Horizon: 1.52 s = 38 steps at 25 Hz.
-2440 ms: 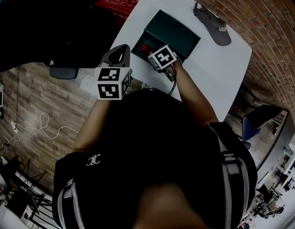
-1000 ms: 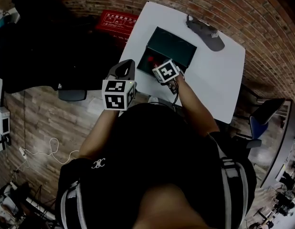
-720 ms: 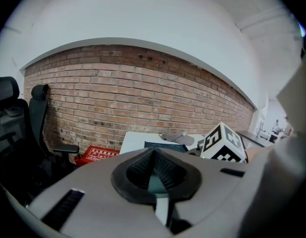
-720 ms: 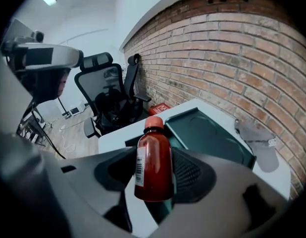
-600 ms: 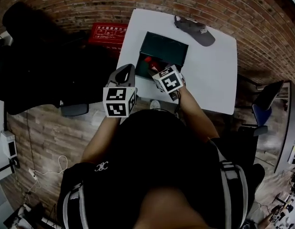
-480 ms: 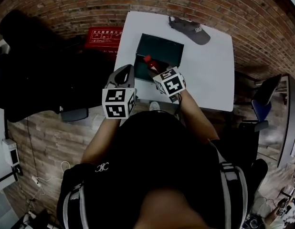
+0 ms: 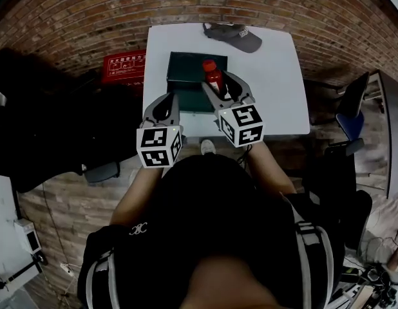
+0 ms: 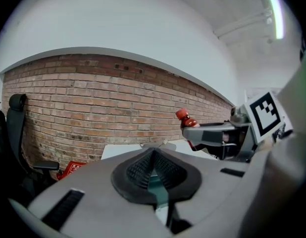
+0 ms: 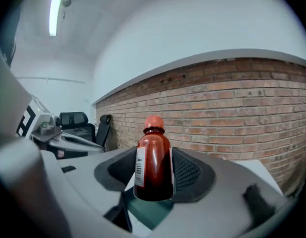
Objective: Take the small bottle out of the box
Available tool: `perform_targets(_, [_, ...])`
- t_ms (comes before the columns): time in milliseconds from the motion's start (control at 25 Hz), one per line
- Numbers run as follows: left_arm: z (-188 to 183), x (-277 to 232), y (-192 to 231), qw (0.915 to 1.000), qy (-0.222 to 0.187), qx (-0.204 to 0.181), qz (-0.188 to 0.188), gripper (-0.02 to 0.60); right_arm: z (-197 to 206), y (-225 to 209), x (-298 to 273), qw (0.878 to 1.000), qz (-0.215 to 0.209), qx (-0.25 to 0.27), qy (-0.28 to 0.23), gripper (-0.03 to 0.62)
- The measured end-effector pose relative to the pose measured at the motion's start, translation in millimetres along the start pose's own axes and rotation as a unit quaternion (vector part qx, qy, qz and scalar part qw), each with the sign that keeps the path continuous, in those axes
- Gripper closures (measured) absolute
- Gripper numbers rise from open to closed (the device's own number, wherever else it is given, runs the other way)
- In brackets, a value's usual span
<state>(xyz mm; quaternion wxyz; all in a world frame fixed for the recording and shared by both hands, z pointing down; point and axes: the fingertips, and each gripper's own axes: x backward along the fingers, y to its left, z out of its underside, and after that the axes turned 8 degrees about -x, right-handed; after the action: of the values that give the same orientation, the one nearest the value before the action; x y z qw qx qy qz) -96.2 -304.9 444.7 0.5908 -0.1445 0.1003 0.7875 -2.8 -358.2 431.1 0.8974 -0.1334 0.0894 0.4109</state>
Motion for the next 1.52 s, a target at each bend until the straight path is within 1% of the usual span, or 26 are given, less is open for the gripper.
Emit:
perform_targets(200, [-9.9,2.9,-13.2,0.9998,-0.015,-0.006,0.009,0.569,-18.6,-14.3,33.2,0.995,0.07,-0.009,-0.07,0.376])
perform_targets(320, [-12.3,4.0,-23.7,0.9995,-0.018,-0.015,0.02,0.569,-18.4,-15.8,50.9,0.99,0.095,-0.01,-0.102,0.376])
perform_targets(400, [-13.6,4.1,-29.5,0.9993,-0.02,-0.019,0.026,0.569,-14.2,-15.5,59.5,0.988,0.104,-0.015,-0.111,0.376])
perform_targets(560, [-19.7,2.6,-35.5,0.9987,-0.025,-0.027,0.035,0.569,-6.4,-11.0,69.0,0.987,0.11,-0.022,-0.111,0.376])
perform_targets(680, [-23.6,2.8,-41.8,0.9983,-0.03,-0.03,0.04,0.569,-3.4,-11.2,74.2,0.987,0.117,-0.012,-0.108,0.376])
perform_targets(960, [-26.8,-2.3,-50.5,0.9976,-0.032,-0.034,0.05,0.569,-6.5,-18.3,84.2,0.984,0.133,-0.008,-0.121,0.376])
perform_targets(1280, [-31.0,-4.0,-53.2,0.9967,-0.036,-0.039,0.061,0.569,-9.7,-16.5,80.9,0.983,0.131,-0.01,-0.127,0.375])
perform_targets(1520, [-27.1,-6.4,-54.4,0.9964,-0.03,-0.039,0.069,0.569,-6.2,-13.9,78.0,0.985,0.125,-0.012,-0.116,0.376])
